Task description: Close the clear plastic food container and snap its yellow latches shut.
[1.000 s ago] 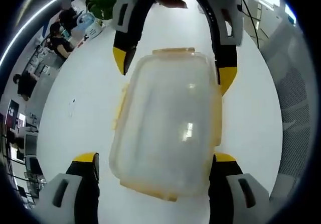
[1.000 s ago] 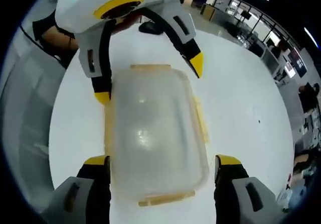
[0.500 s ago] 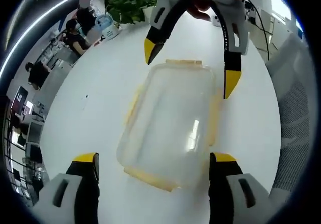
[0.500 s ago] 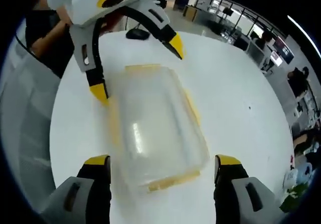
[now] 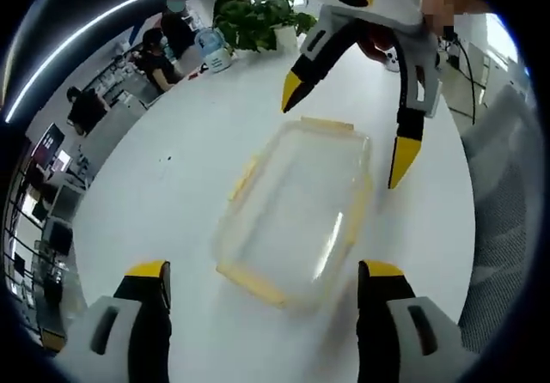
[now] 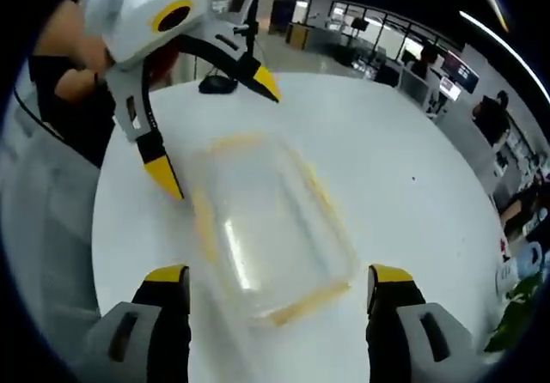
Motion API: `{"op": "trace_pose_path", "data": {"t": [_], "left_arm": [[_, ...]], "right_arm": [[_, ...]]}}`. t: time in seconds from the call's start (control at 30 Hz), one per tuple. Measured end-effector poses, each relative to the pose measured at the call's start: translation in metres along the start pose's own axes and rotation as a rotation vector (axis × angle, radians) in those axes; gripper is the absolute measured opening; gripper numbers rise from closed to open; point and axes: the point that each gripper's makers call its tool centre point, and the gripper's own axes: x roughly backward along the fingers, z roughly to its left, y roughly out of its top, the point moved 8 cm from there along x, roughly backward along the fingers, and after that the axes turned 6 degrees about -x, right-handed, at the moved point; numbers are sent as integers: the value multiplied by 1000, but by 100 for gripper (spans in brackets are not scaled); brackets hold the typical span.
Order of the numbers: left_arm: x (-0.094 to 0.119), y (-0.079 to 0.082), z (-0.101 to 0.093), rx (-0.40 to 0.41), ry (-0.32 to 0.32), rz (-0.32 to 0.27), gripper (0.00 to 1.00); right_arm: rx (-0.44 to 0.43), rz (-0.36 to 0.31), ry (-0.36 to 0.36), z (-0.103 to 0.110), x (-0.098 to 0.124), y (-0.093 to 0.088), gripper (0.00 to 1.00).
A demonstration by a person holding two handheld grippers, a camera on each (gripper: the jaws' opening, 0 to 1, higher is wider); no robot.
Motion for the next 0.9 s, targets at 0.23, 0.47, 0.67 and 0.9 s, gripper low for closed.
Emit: {"op": "trace_pose_path", "data": {"t": [0.23,0.47,0.67,0.9], "left_arm": [[10,-2,-3,75,41,-46,92],[19,-9,-11,164,84,-78,92],[26,-13,-18,194,104,-104,92],[34,-18,-27,280,135,-157,91]], "right_arm": [[-72,-60,-30,1,11,-6,86],[-161,-118,-32,9,18,-17,85],[-198,-157,-42,14,26,-24,85],[-220,-227,-54,23,35,-30,85]]}}
